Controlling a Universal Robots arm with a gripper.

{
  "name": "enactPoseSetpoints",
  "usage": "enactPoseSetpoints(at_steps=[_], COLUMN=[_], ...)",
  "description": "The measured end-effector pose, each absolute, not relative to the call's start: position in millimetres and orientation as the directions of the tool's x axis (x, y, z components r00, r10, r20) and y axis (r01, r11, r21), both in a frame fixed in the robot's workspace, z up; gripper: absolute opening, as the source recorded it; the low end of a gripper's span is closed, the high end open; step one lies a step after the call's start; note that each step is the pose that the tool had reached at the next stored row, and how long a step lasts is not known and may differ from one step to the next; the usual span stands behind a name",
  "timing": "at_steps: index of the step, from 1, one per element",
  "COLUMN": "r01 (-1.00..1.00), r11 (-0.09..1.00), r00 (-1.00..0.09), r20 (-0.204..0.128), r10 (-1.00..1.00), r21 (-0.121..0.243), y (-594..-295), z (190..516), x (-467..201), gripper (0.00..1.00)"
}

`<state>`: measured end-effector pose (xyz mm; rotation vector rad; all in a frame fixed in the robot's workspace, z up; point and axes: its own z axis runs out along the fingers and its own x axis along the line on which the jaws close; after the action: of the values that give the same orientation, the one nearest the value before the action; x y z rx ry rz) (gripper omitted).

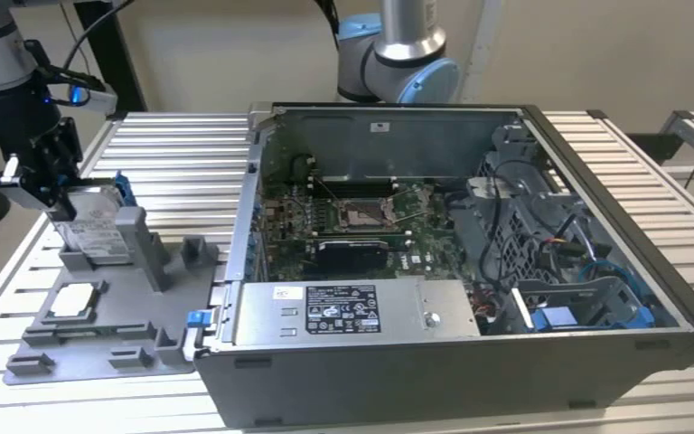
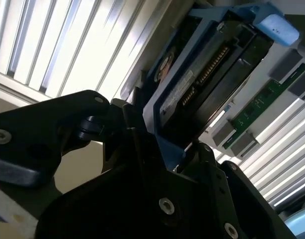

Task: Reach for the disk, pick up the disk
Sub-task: 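Pick up the disk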

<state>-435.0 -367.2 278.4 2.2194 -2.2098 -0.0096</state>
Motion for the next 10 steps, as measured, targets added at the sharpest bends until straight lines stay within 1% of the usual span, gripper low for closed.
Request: enactPoseSetpoints(at_steps=[10], r01=[-1.000], r11=[-0.004], r00=[0.004], r20=[0.003], r10=[-1.000], r21=[0.011], y=[-367.0], z=[271.4], x=[-435.0], gripper=[1.00])
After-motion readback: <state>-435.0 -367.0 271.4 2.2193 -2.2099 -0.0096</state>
